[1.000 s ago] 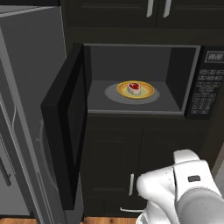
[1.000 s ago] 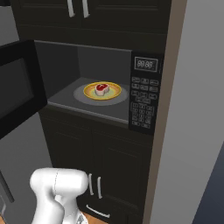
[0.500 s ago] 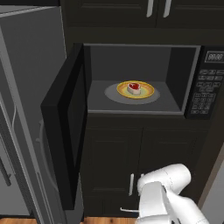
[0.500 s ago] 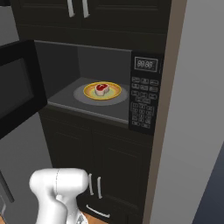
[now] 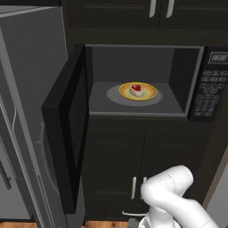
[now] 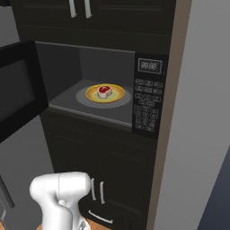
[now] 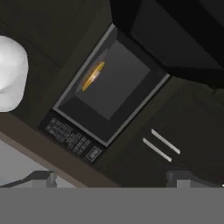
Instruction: Transport the steak from the fridge to the microwave and turn on the microwave.
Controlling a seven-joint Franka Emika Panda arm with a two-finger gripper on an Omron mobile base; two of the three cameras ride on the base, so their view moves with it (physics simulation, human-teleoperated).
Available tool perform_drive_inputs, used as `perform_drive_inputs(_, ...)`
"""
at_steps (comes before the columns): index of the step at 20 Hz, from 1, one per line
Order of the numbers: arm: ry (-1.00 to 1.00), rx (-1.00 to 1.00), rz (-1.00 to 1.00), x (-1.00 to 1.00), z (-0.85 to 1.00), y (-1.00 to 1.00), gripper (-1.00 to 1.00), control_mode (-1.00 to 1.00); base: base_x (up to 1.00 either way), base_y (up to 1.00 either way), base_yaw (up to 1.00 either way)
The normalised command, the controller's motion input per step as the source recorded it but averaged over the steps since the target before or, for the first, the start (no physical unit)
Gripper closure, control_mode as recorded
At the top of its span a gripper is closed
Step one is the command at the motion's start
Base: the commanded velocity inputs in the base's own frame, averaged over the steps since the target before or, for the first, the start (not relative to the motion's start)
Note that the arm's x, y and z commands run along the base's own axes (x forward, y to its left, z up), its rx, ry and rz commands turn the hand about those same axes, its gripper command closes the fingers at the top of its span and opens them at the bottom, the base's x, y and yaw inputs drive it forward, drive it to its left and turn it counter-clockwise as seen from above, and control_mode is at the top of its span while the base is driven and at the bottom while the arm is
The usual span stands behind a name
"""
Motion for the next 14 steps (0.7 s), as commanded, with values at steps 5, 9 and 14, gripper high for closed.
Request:
perform_drive_inputs(5,-0.25,-0.16,0.01,0.0,-0.24,0.42,-1.0,-1.0,0.0,0.0,0.0)
perform_drive_inputs(9,-0.21,-0.11,0.0,0.03,-0.23,0.42,-1.0,-1.0,0.0,0.0,0.0)
perform_drive_inputs(14,-0.16,-0.08,0.0,0.18,-0.23,0.44,-1.0,-1.0,0.0,0.0,0.0)
